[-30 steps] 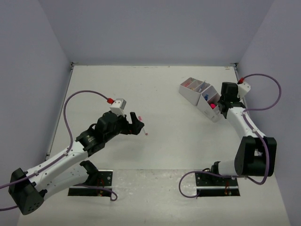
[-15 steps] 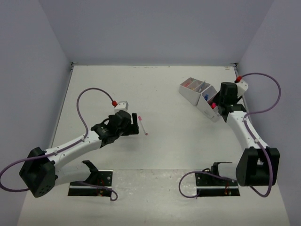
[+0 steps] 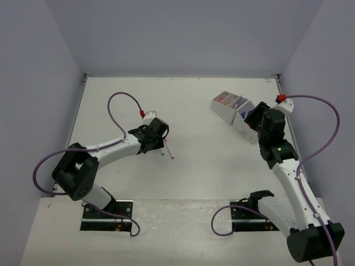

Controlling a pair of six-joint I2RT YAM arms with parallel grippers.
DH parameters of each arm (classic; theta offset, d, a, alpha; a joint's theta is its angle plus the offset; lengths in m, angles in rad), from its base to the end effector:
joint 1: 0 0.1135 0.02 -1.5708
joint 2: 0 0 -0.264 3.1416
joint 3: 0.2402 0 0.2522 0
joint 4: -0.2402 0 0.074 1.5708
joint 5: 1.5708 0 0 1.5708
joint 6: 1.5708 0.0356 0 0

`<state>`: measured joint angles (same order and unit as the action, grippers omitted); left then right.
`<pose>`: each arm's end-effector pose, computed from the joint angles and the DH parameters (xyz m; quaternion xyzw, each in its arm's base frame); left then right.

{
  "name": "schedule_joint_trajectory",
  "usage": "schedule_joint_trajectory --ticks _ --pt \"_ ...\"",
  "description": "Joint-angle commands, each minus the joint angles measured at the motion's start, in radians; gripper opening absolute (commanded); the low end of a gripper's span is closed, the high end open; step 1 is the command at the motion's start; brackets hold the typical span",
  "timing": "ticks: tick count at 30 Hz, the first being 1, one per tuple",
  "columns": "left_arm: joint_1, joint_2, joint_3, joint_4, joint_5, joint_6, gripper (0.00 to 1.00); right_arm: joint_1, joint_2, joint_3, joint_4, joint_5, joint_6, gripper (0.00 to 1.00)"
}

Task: Sort the stationery into containers
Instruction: Place the pen in the storage box, then pick up the pen from the center of the board.

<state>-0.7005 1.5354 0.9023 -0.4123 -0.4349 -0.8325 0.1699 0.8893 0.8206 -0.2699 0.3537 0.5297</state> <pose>0.2367 -0.1799 0.1888 -0.1181 0.9372 -0.0258 0.3272 0.2026 0.0223 0.3259 0.2438 0.7723 0.0601 0.5836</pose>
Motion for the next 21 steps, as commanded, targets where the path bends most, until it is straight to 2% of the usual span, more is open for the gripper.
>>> schedule_joint_trajectory --ticks 1,13,18,21 --pt "0.004 0.108 0.093 -0.023 -0.015 -0.040 0.41 -0.001 0.005 -0.008 0.028 -0.044 -0.025 0.56" --pt "0.005 0.232 0.083 0.006 -0.019 -0.057 0.39 -0.001 -0.009 -0.023 0.049 -0.089 -0.031 0.55" --pt "0.005 0.288 0.080 0.013 0.013 -0.057 0.19 -0.001 -0.019 -0.031 0.056 -0.113 -0.040 0.56" --pt "0.003 0.281 0.050 0.042 0.036 -0.042 0.03 -0.001 -0.042 -0.058 0.111 -0.230 -0.068 0.60"
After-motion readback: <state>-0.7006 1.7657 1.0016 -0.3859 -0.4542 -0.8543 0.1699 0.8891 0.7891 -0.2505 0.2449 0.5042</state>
